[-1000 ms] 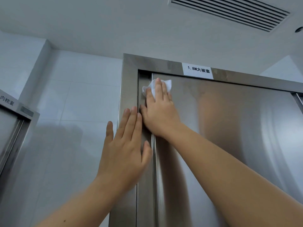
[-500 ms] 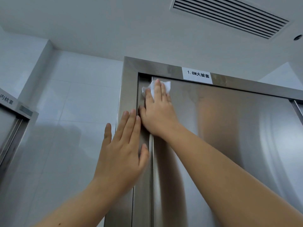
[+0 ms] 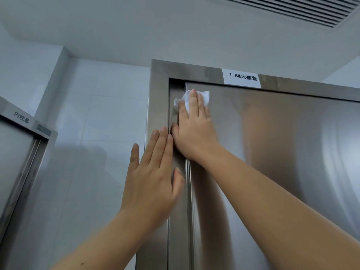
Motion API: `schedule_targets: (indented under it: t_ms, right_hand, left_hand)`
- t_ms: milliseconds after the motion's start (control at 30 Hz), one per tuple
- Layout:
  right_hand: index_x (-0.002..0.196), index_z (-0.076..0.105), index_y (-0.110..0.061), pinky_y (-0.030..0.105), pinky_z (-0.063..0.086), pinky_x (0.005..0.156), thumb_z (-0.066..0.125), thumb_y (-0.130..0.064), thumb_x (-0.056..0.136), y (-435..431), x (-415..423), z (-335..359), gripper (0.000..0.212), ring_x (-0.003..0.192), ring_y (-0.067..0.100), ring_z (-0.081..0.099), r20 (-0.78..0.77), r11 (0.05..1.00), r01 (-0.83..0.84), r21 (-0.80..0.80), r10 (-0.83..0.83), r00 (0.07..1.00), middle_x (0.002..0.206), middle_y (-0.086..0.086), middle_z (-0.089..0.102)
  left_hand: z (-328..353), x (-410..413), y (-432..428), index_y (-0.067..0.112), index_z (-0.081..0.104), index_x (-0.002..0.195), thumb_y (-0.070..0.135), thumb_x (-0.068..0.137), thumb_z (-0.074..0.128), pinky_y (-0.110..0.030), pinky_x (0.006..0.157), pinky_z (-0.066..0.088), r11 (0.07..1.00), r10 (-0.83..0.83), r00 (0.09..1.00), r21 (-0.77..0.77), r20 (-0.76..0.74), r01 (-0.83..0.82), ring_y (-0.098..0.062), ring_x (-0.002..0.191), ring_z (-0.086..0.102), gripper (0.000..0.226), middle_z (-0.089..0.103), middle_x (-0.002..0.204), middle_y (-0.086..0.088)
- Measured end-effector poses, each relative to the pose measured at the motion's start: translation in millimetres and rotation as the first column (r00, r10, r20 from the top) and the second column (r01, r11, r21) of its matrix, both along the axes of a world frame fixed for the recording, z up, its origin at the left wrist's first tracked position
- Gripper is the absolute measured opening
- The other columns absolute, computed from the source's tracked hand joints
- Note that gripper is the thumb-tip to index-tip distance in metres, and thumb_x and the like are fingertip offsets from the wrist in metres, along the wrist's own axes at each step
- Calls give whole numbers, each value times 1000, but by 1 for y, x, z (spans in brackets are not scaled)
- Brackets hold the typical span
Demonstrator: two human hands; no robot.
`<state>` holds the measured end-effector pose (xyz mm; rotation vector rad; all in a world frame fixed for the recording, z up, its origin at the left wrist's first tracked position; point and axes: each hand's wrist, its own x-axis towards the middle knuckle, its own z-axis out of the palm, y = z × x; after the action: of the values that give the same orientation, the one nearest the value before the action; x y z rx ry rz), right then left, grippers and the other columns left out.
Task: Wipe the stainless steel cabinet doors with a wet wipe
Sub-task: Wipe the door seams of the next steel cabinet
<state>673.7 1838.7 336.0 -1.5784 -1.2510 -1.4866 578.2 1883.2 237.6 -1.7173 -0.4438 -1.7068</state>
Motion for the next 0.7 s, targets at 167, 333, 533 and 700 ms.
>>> schedule_targets:
  t_ms: [167,333,533,700]
  right_hand:
    - [149,3,-5,37,-8,113,29,-28,96,-1,0,-28,63,142,31,-16,5,1000,9,-7,-9,1000,153,21,-18]
    - [149,0,-4,35,-13,112,30,-24,94,-3,-1,-51,66,141,30,-18,-9,1000,-10,-26,9,1000,153,20,-19]
    - [148,-4,-4,33,-18,110,29,-24,93,-7,0,-79,67,140,30,-21,4,998,-45,-54,45,999,152,19,-21]
    - [148,-5,-4,34,-19,110,26,-26,95,-11,-1,-106,66,139,32,-24,13,995,-46,-85,47,999,151,21,-23]
  left_hand:
    - [-21,-1,0,-4,46,132,25,82,32,-57,103,26,1000,24,1000,8,-16,-24,-34,131,37,60,40,142,-17]
    - [-40,-2,0,-5,47,132,24,82,34,-57,102,26,1000,28,999,5,-16,-28,-34,131,38,60,40,142,-18]
    - [-61,-3,0,-4,43,134,24,83,33,-50,107,25,1000,8,999,-19,-32,-9,-34,133,34,60,37,144,-17]
    - [-81,-5,1,-4,42,136,24,83,34,-49,105,23,1000,3,999,-29,-51,-4,-34,134,31,59,35,145,-18]
